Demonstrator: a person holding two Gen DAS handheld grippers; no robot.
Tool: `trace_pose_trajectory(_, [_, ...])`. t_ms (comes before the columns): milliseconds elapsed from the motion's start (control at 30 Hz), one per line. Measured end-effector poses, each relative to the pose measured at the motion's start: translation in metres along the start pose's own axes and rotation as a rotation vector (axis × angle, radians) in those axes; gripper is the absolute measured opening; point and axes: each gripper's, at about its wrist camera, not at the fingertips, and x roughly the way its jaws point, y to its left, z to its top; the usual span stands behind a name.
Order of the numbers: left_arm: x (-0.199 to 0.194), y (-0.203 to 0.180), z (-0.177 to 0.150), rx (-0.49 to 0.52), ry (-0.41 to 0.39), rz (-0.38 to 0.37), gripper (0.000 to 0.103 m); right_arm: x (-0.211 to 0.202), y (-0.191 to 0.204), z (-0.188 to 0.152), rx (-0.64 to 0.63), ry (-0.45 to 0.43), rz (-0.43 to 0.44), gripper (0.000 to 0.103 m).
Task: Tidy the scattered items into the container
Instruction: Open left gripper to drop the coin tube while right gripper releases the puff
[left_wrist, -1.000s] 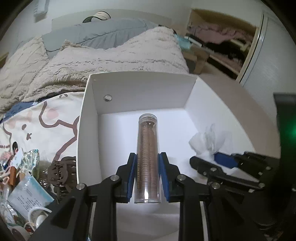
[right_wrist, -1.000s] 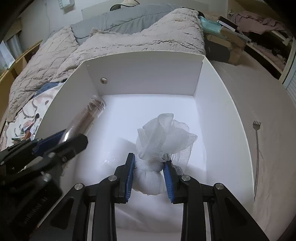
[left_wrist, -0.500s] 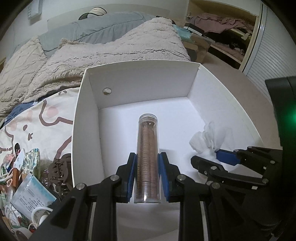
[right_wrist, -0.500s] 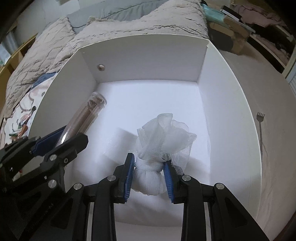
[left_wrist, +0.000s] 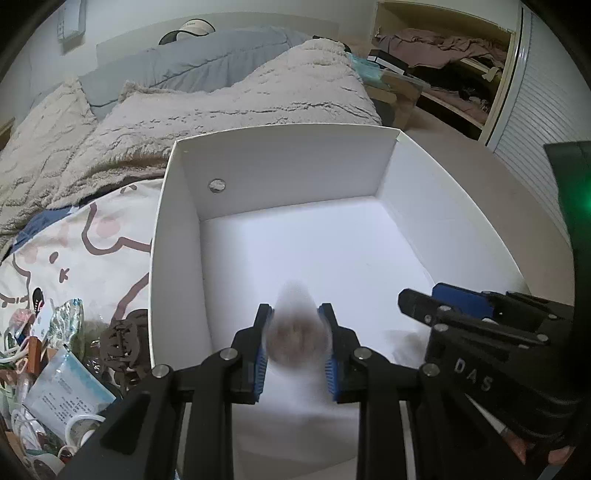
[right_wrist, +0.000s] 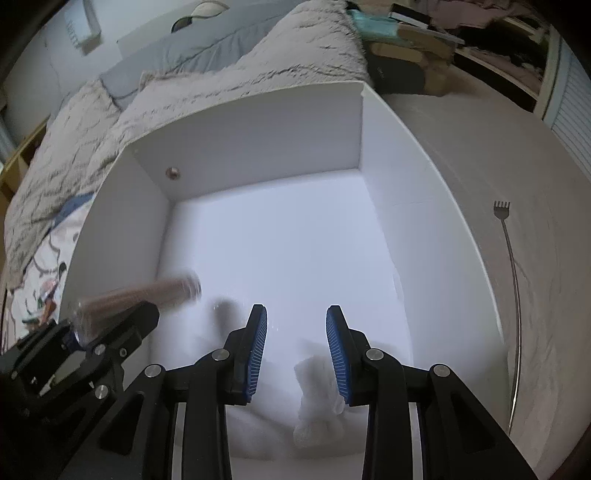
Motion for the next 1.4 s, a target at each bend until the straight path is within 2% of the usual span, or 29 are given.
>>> trace_pose_trajectory(500, [-0.001,-0.006,0.0,0.038,-0.017,0.015,0.026,0.0,-0.006,0.001,0.067,-0.027,0.045,0.033])
trace_pose_trajectory(567, [-0.003,-0.005,0.001,0.028,-0.024,0.001,0.04,0.001,-0.007,0.001,0.077,-0.028,0.053,0.033])
trace_pose_trajectory(633, [-0.006,-0.006,0.001,0.03,-0.039,0.004,0.05,0.0,-0.007,0.001,0.082,-0.032,0.055,0.033])
trace_pose_trajectory(667, [-0.007,-0.006,0.001,0.032,-0.043,0.005,0.052,0.0,-0.007,0.001,0.083,-0.031,0.055,0.033])
trace_pose_trajectory(900, [-0.009,-0.003,0.002,0.014,-0.056,-0.025,0.053,0.0,-0.007,0.002,0.085,-0.036,0.059,0.033])
trace_pose_trajectory(967, [-0.011,-0.002,0.002,0.009,-0.065,-0.03,0.056,0.0,-0.007,0.002,0.086,-0.038,0.062,0.033])
trace_pose_trajectory(1133, [-0.019,-0.008,0.001,0.03,-0.098,-0.008,0.057,-0.002,-0.009,0.0,0.084,-0.042,0.072,0.033])
trace_pose_trajectory(1233, [-0.022,-0.011,0.0,0.062,-0.096,0.043,0.059,-0.003,-0.011,-0.001,0.087,-0.045,0.08,0.033])
trace_pose_trajectory(1400, [-0.037,-0.007,0.001,0.071,-0.112,0.035,0.059,-0.004,-0.012,-0.001,0.097,-0.05,0.08,0.033])
